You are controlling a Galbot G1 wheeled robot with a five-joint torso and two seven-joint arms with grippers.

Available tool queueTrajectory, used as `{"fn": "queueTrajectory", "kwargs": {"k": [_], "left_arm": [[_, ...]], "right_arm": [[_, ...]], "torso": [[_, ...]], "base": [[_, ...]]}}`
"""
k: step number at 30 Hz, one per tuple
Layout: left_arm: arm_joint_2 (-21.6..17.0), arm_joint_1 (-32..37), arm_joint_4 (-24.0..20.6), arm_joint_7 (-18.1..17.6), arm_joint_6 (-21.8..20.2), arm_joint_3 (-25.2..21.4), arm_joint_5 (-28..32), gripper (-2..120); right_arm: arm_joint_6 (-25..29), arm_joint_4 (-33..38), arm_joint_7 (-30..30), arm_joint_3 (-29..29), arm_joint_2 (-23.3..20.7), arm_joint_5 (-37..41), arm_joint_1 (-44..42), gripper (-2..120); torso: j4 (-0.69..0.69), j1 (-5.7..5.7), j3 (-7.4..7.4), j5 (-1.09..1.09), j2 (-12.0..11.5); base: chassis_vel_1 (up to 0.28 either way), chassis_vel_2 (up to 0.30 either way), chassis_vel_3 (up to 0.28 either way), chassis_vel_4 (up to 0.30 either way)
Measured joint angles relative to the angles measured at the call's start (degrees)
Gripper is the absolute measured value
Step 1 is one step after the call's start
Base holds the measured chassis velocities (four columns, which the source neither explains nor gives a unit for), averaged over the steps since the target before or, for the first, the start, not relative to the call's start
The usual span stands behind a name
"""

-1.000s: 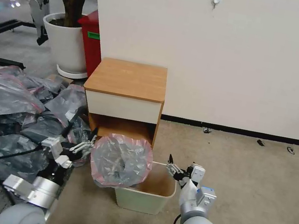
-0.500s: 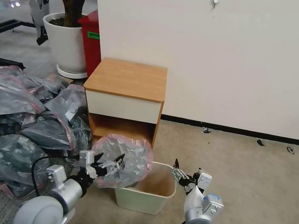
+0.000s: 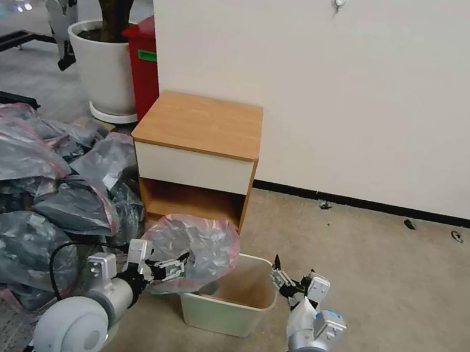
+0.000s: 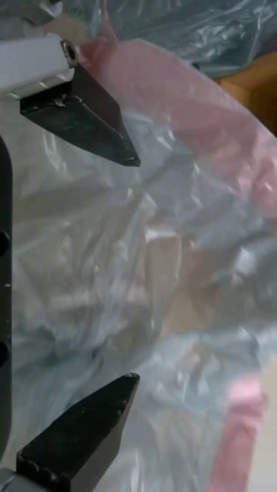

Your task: Pick up the garbage bag from the table and place it over the trash can.

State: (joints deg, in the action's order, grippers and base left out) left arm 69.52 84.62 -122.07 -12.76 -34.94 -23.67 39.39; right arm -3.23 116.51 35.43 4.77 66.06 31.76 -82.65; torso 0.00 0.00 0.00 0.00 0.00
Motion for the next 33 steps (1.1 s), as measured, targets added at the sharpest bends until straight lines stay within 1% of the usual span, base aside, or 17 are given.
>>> {"fn": "queueTrajectory", "kwargs": {"k": [3, 5, 6, 10, 12, 13, 14, 20, 24, 27, 33], "left_arm": [[-1.1, -1.8, 1.0, -1.2, -0.6, 1.3, 0.2, 99], [-1.8, -2.8, 1.4, -2.0, -1.8, 2.2, 0.7, 92], [-1.8, -2.8, 1.4, -2.0, -1.8, 2.2, 0.7, 92], [-3.0, -3.6, 1.8, -3.2, -3.1, 3.8, 1.3, 84], [-3.2, -3.8, 1.9, -3.4, -3.3, 4.0, 1.4, 83], [-3.5, -4.0, 2.1, -3.6, -3.5, 4.4, 1.7, 80], [-3.8, -4.3, 2.2, -3.8, -3.6, 4.8, 2.0, 79], [-4.4, -5.8, 3.2, -4.7, -4.3, 6.3, 3.3, 78], [-5.4, -6.6, 3.5, -5.7, -5.3, 6.9, 4.8, 74], [-6.6, -7.7, 3.6, -6.8, -6.8, 7.4, 7.9, 73], [-7.8, -9.6, 4.2, -8.3, -7.3, 8.5, 10.9, 73]], "right_arm": [[0.1, -0.2, 0.0, 0.0, 0.0, 0.0, 0.0, 92], [0.2, -0.4, 0.0, 0.1, 0.1, 0.0, 0.1, 90], [0.2, -0.4, 0.0, 0.1, 0.1, 0.0, 0.1, 90], [0.3, -0.5, 0.0, 0.4, 0.2, 0.1, 0.2, 90], [0.3, -0.5, 0.0, 0.4, 0.2, 0.1, 0.3, 90], [0.3, -0.5, 0.0, 0.6, 0.2, 0.1, 0.3, 89], [0.3, -0.5, 0.0, 0.6, 0.2, 0.1, 0.3, 89], [0.4, -1.1, 0.0, 0.7, 0.4, 0.2, 0.4, 86], [0.5, -1.3, 0.0, 0.8, 0.6, 0.2, 0.3, 84], [0.6, -1.6, 0.0, 0.9, 0.7, 0.2, 0.4, 82], [0.8, -2.1, 0.0, 0.9, 0.7, 0.3, 0.7, 79]], "torso": [[0.00, 0.00, 0.00, 0.00, 0.0], [0.00, 0.00, 0.00, 0.00, 0.0], [0.00, 0.00, 0.00, 0.00, 0.0], [0.00, 0.00, 0.00, 0.00, 0.0], [0.00, 0.00, 0.00, 0.00, 0.0], [0.00, 0.00, 0.00, 0.00, 0.0], [0.00, 0.00, 0.00, 0.00, 0.0], [0.00, 0.00, 0.00, 0.00, 0.0], [0.00, 0.00, 0.00, 0.00, 0.0], [0.00, 0.00, 0.00, 0.00, 0.0], [0.00, 0.00, 0.00, 0.00, 0.0]], "base": [[0.000, 0.000, 0.000, 0.000], [0.000, 0.000, 0.000, 0.000], [0.000, 0.000, 0.000, 0.000], [0.000, 0.000, 0.000, 0.000], [0.000, 0.000, 0.000, 0.000], [0.000, 0.000, 0.000, 0.000], [0.000, 0.000, 0.000, 0.000], [0.000, 0.000, 0.000, 0.000], [0.000, 0.000, 0.000, 0.000], [0.000, 0.000, 0.000, 0.000], [0.000, 0.000, 0.000, 0.000]]}}
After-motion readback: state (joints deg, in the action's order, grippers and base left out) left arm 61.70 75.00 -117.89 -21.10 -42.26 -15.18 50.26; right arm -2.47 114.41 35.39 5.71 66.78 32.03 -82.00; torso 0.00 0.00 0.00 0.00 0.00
